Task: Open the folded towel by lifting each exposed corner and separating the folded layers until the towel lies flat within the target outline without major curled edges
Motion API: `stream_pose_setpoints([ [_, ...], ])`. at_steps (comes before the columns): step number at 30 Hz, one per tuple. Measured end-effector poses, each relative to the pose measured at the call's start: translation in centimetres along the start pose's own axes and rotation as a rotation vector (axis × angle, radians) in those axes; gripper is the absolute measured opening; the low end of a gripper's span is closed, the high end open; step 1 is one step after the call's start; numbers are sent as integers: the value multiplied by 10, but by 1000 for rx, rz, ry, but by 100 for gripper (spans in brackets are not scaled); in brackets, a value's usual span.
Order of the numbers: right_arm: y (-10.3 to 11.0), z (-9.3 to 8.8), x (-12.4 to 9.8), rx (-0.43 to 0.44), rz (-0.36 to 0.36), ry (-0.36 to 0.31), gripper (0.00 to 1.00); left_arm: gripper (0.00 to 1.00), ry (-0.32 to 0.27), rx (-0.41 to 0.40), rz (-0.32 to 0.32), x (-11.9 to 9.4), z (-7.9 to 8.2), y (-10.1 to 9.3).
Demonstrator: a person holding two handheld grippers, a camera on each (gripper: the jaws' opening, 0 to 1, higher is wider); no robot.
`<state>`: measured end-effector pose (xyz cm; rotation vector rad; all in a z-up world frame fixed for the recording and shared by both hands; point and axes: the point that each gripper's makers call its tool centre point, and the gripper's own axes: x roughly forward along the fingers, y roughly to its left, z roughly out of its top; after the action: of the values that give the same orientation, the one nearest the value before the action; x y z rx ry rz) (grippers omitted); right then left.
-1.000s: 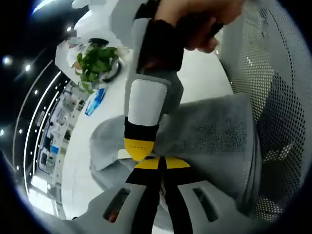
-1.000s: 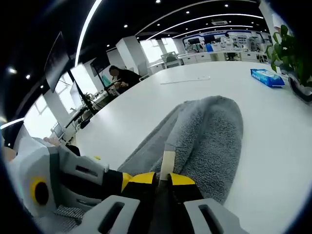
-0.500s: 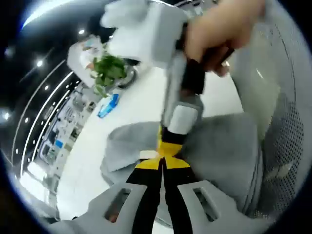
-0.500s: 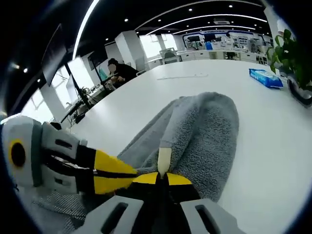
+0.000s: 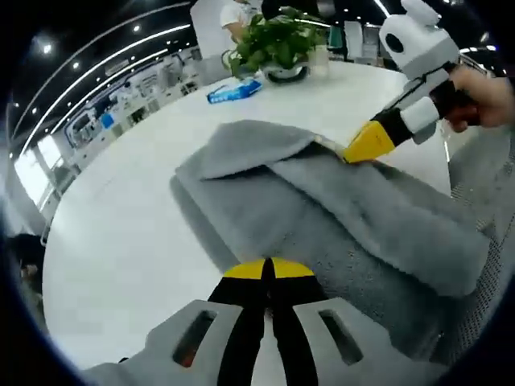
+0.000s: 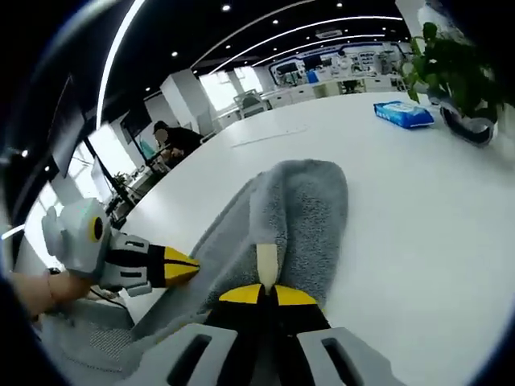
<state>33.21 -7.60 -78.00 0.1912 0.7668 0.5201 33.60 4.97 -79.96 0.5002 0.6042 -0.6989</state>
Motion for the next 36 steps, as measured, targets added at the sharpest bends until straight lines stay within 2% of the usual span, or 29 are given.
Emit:
stream_pose_setpoints([
  [2, -11, 0, -4, -15, -42, -1, 0, 0, 13, 10, 26, -1, -2, 5],
  [4, -18, 1, -7, -6, -60, -6, 0, 0, 28, -58, 46, -3, -5, 11],
  [5, -21, 1, -8, 26, -65, -14, 0, 0, 37, -78, 64, -4, -7, 16],
  [8, -32, 4, -13, 30, -99, -26, 0, 0, 61, -63, 118, -8, -15, 31],
  [12, -40, 3, -15, 37, -135, -20, 0, 0, 89, -128, 161, -15, -26, 47],
  [18, -51, -3, -18, -56, -210, 26, 0, 0, 113, -161, 206, -20, -34, 58],
  [22, -58, -5, -21, -72, -238, 41, 0, 0, 132, -157, 223, -24, -38, 63],
  [25, -66, -6, -24, -95, -271, 53, 0, 0, 148, -187, 247, -28, -44, 69],
  [28, -70, -7, -26, -85, -283, 56, 0, 0, 172, -213, 298, -34, -53, 81],
  [30, -71, -8, -27, -81, -287, 58, 0, 0, 179, -262, 307, -37, -58, 86],
  [36, -76, -9, -28, -78, -306, 68, 0, 0, 199, -287, 338, -43, -65, 93],
])
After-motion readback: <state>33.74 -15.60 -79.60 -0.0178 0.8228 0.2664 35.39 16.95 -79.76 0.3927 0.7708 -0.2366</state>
